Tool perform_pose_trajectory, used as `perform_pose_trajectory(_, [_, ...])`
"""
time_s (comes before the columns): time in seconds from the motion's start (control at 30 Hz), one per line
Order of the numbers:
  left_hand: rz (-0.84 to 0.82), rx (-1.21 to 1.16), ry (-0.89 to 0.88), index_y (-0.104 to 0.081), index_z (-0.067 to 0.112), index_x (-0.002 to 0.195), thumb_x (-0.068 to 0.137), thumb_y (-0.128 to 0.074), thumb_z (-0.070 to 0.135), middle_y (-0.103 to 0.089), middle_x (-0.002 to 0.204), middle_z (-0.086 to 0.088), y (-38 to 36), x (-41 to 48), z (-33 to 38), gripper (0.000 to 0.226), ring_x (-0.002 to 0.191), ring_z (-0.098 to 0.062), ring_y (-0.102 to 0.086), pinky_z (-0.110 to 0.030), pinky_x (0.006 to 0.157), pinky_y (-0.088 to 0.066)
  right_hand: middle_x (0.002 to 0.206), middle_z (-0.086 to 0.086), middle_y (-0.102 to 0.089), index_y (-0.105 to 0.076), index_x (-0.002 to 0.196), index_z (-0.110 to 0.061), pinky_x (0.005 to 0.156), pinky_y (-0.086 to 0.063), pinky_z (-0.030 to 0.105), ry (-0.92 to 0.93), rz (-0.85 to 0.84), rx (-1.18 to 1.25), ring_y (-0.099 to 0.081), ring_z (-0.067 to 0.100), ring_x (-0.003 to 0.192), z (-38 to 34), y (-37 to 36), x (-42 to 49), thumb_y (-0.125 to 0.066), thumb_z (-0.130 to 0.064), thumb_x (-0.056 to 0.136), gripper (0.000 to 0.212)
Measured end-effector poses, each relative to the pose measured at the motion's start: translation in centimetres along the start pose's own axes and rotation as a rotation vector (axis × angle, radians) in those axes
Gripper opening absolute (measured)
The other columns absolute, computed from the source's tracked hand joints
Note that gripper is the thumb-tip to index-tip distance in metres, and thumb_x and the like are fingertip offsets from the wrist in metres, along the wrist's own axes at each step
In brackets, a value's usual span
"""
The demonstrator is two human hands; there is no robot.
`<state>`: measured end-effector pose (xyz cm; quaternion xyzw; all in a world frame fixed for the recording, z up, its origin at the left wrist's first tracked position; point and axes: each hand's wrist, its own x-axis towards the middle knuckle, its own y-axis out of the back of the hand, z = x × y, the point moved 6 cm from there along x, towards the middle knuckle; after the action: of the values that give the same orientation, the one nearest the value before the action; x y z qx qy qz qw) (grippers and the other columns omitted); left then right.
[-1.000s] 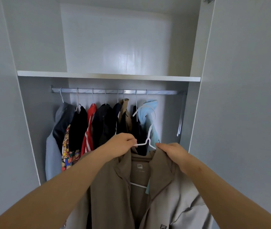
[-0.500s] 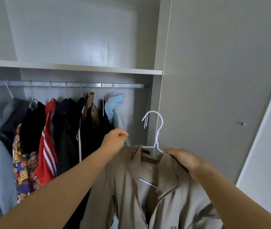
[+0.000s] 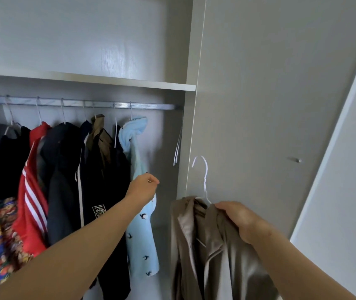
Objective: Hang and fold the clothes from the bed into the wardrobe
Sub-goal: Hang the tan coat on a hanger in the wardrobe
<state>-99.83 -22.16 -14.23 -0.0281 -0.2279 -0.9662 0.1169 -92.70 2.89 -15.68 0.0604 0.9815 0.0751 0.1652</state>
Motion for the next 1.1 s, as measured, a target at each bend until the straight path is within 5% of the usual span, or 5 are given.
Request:
perform_pose_trajectory(0.3, [0.02, 0.011, -0.041, -0.061, 0.026, 0.075, 0.09, -0.05, 0.015, -0.063, 0.096, 0.0, 1.5, 4.6, 0.2, 0.022, 0.091, -0.022, -0.063, -0.032, 0.078, -0.05, 0.097, 0.022, -0.064, -0.064, 0.099, 0.005, 0.075, -0.049, 0.033, 0.003, -0.037, 0.046, -0.058, 0.03, 0.076, -2.9, -5.0, 4.9, -0.048, -0.009, 0.093, 0.022])
perform_pose_trajectory(0.53, [0.025, 0.047, -0.145, -0.06, 0.026, 0.078, 0.091, -0.052, 0.016, -0.061, 0.091, 0.003, 3.4, 12.0, 0.8, 0.018, 0.092, -0.017, -0.058, -0.026, 0.079, -0.043, 0.066, 0.013, -0.058, -0.057, 0.069, -0.003, 0.054, -0.041, 0.028, 0.01, 0.0, 0.173, -0.053, 0.026, 0.061, -7.8, -10.2, 11.7, -0.046, -0.006, 0.092, 0.025])
perform_pose_trajectory(0.8, [0.035, 0.093, -0.276, -0.067, 0.012, 0.098, 0.092, -0.053, 0.015, -0.059, 0.091, 0.005, 5.6, 23.0, 3.3, 0.015, 0.09, -0.011, -0.055, -0.012, 0.066, -0.032, 0.077, 0.015, -0.062, -0.06, 0.078, -0.002, 0.059, -0.045, 0.03, 0.06, -0.016, 0.244, -0.056, 0.029, 0.07, -17.0, -15.8, 20.0, -0.044, -0.009, 0.092, 0.023])
perform_pose_trajectory(0.97, [0.065, 0.048, -0.311, -0.063, 0.023, 0.08, 0.088, -0.057, 0.014, -0.066, 0.098, 0.002, 7.2, 28.8, 4.1, 0.014, 0.098, -0.017, -0.059, -0.024, 0.089, -0.043, 0.074, 0.014, -0.06, -0.058, 0.075, -0.002, 0.057, -0.043, 0.028, 0.112, 0.001, 0.254, -0.055, 0.026, 0.066, -22.5, -18.6, 24.7, -0.039, -0.006, 0.094, 0.027])
perform_pose_trajectory(1.1, [0.063, 0.012, -0.314, -0.061, 0.027, 0.077, 0.087, -0.058, 0.013, -0.067, 0.103, -0.001, 7.6, 32.2, 3.6, 0.018, 0.1, -0.018, -0.061, -0.02, 0.085, -0.041, 0.077, 0.014, -0.059, -0.057, 0.075, -0.001, 0.058, -0.043, 0.028, 0.144, 0.028, 0.23, -0.053, 0.026, 0.066, -25.5, -20.6, 28.4, -0.037, -0.004, 0.094, 0.027])
